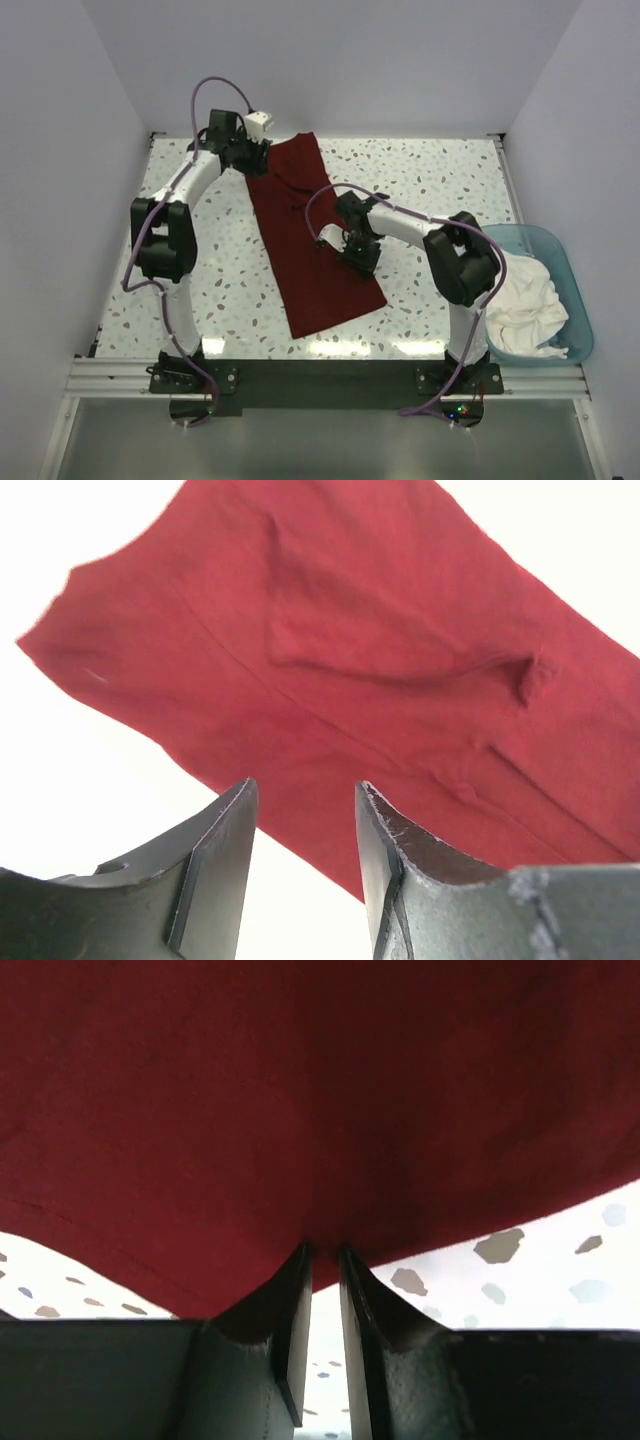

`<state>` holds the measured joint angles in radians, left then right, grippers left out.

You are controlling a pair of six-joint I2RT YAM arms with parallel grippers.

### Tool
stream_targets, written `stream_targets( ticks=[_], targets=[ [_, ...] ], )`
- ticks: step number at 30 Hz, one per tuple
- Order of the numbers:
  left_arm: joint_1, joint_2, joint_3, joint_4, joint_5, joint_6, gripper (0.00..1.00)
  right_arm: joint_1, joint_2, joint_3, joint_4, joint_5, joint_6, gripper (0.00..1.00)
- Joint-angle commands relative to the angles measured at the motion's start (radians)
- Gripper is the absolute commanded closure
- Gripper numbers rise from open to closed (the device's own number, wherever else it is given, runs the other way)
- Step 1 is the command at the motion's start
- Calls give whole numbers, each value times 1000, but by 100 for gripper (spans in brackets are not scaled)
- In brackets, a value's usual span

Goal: Fold and stack the t-shirts
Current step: Fold the tshirt

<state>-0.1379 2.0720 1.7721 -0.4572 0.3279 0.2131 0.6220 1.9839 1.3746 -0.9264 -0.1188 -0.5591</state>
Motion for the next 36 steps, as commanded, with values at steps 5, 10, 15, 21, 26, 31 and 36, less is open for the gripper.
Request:
stream_targets(
  ticks=[5, 10, 15, 21, 26, 31, 36],
  targets=[
    [-5, 91, -65, -84, 53, -63, 51, 53, 33, -81, 47, -27, 8, 82],
    [-31, 192, -20, -130, 51, -49, 52, 155, -17, -152, 11, -140, 73, 83],
    [-81, 298, 85, -166, 63, -32, 53, 189, -22, -109, -5, -245, 117, 80],
    [-86, 343, 231, -175, 94, -54, 52, 64, -49, 15, -63, -251, 90, 73],
    [-60, 194, 165, -92, 149, -41, 47, -45, -47, 229, -22, -227, 119, 73],
    [-55, 109, 118, -77, 172, -3, 44, -73, 53, 372, 129, -43, 206, 78],
    [-55, 135, 112, -93, 181, 9, 45, -102, 211, 507, 245, 100, 232, 81]
  ],
)
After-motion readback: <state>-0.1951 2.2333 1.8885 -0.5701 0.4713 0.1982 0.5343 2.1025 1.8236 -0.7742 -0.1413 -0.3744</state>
